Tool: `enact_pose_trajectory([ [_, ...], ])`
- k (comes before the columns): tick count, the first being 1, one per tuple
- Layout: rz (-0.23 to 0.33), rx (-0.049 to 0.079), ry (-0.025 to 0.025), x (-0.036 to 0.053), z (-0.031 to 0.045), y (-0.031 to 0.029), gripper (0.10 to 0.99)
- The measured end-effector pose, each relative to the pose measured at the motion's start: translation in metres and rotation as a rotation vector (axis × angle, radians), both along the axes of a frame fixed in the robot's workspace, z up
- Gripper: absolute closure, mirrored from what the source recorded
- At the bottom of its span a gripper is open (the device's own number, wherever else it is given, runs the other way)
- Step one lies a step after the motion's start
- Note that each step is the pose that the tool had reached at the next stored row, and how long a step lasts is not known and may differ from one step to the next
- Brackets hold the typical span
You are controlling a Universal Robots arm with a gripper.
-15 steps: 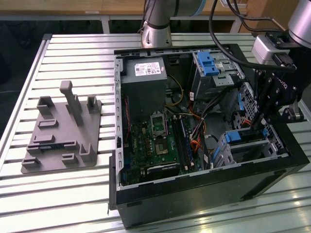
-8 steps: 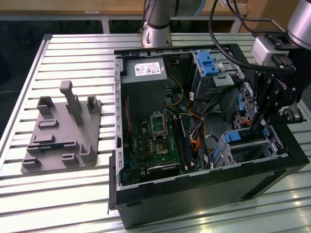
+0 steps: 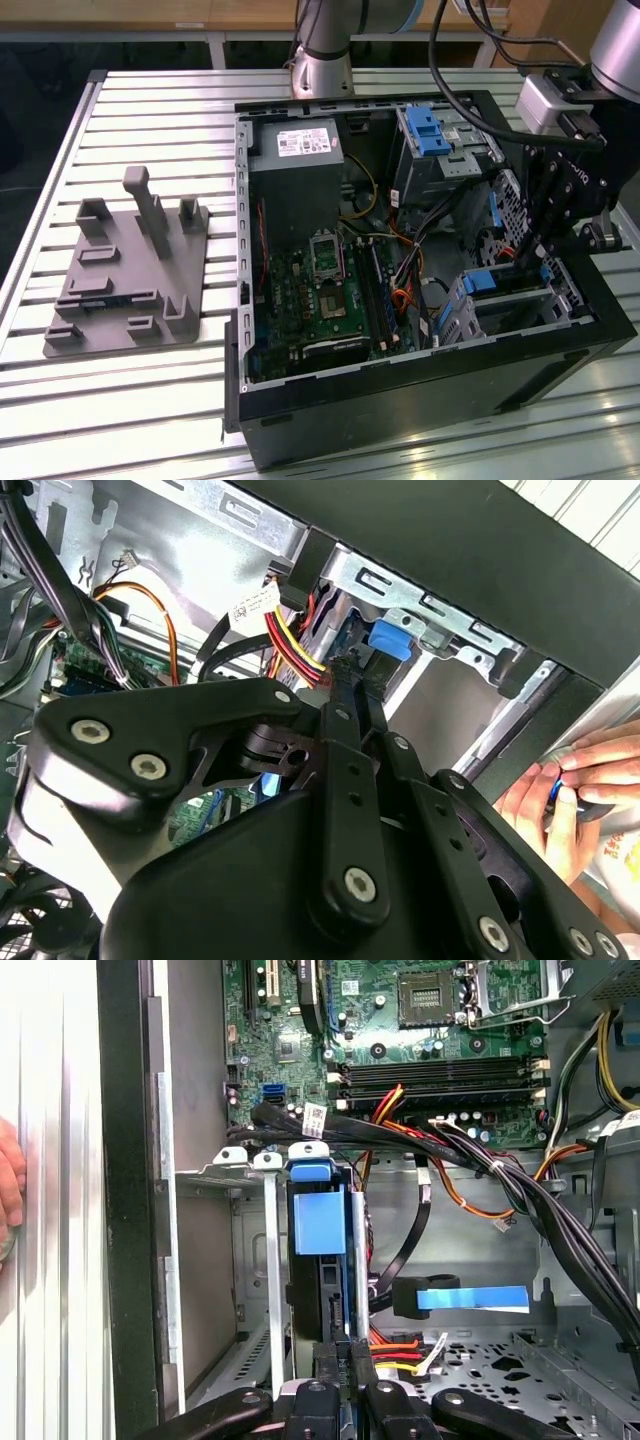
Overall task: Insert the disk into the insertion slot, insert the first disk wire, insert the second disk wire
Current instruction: 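Insert the first disk wire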
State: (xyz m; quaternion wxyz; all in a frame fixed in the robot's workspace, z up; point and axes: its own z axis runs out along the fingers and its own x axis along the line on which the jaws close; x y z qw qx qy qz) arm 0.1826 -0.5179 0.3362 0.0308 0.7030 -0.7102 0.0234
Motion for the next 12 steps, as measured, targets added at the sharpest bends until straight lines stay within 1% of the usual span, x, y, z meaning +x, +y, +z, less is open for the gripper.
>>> enact_pose_trajectory([
  [12, 0.0, 0.0, 0.0005, 0.0, -0.0035, 0.0001, 0.918],
])
